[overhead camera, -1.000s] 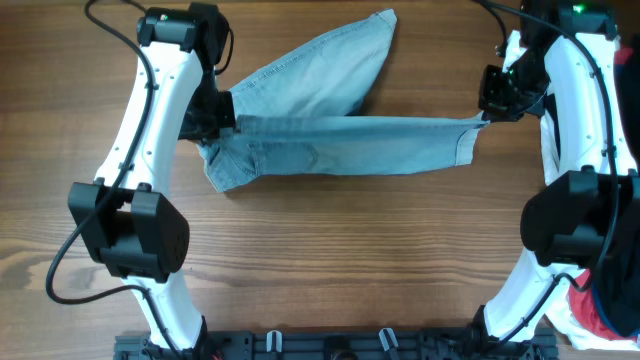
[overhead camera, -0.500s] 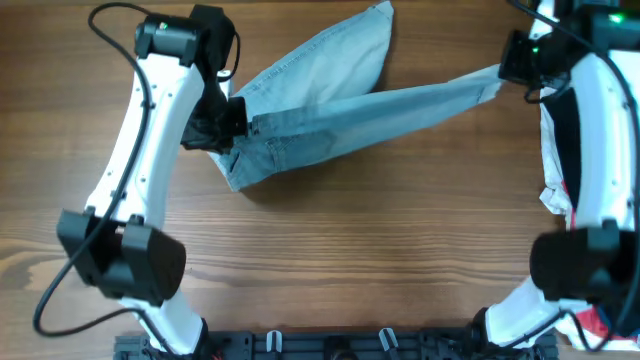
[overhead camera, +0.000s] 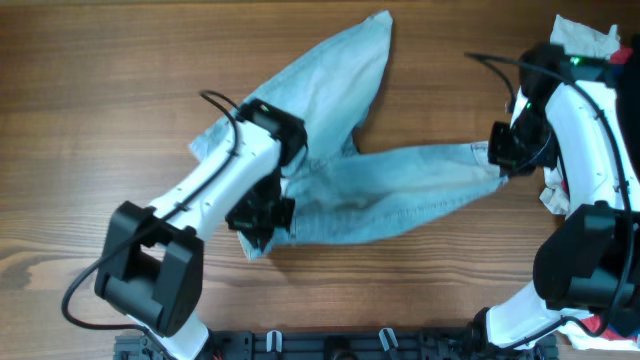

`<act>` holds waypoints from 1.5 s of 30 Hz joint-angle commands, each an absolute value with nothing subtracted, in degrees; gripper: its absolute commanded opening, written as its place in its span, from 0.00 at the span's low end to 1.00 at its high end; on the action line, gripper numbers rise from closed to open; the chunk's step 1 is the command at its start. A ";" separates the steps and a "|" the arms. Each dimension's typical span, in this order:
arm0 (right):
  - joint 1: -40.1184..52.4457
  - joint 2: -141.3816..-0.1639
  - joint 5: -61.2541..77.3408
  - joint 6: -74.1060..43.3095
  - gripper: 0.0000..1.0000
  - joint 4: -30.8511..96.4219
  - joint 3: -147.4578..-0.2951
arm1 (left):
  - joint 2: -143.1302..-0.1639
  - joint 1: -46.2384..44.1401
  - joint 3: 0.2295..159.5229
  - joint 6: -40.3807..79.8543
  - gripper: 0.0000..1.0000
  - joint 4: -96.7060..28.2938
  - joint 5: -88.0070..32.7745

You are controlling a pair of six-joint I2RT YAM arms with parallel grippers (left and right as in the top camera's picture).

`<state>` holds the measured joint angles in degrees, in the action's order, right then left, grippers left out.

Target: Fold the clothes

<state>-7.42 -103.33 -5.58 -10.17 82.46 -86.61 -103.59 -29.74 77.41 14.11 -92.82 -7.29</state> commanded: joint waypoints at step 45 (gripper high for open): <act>-7.20 -90.54 21.12 1.50 0.57 64.23 -82.74 | -108.55 -14.06 61.56 27.70 0.13 -51.46 2.15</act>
